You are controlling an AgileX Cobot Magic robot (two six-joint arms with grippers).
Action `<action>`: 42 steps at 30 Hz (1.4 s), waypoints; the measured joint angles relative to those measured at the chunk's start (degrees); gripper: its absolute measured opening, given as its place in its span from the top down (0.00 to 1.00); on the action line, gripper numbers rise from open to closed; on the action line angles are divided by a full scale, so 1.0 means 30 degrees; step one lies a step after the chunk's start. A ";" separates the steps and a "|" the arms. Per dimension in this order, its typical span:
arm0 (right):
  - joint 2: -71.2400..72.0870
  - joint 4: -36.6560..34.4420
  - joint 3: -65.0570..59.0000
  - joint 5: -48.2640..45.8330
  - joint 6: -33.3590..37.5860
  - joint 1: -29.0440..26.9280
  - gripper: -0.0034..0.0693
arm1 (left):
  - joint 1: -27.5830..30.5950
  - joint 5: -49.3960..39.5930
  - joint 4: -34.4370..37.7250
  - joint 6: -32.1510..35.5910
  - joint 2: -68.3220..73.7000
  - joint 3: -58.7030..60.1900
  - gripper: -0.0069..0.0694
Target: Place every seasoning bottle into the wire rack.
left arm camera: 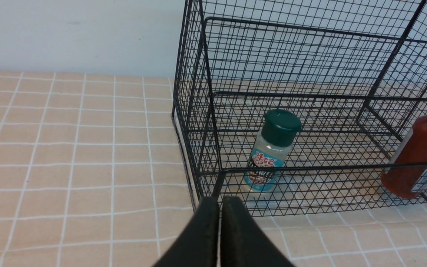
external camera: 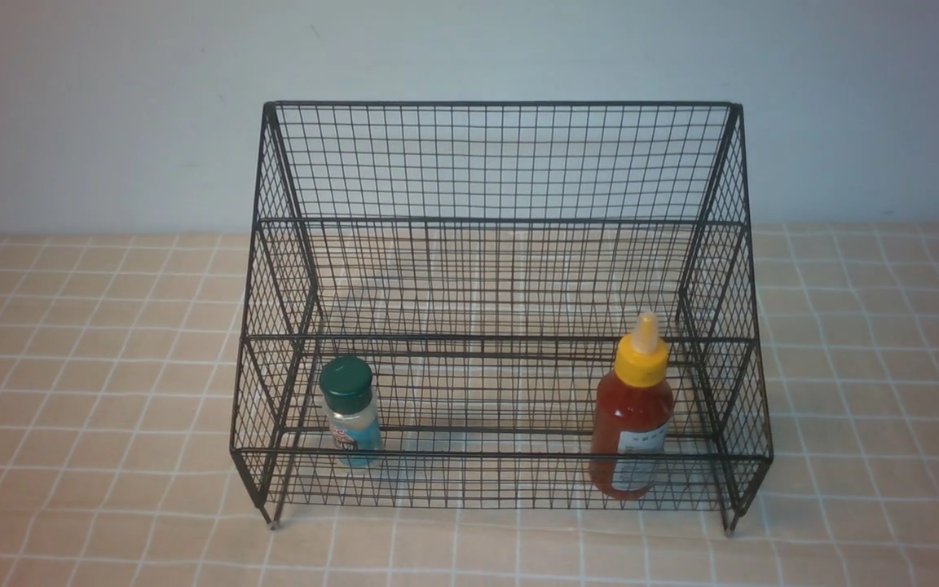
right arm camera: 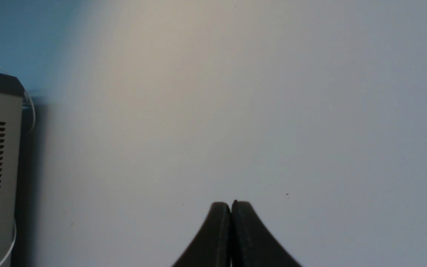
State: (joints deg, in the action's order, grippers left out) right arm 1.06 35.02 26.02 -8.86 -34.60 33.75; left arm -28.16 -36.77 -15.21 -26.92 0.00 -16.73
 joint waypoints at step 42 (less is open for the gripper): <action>0.0000 0.0143 -0.0016 -0.0003 -0.0279 0.0000 0.97 | 0.9559 0.4396 0.5857 1.0195 -0.0259 0.5938 0.92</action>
State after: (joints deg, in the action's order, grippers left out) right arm 1.06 35.45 25.97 -8.87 -35.43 33.75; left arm 0.52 -23.58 2.36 3.66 -0.78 1.09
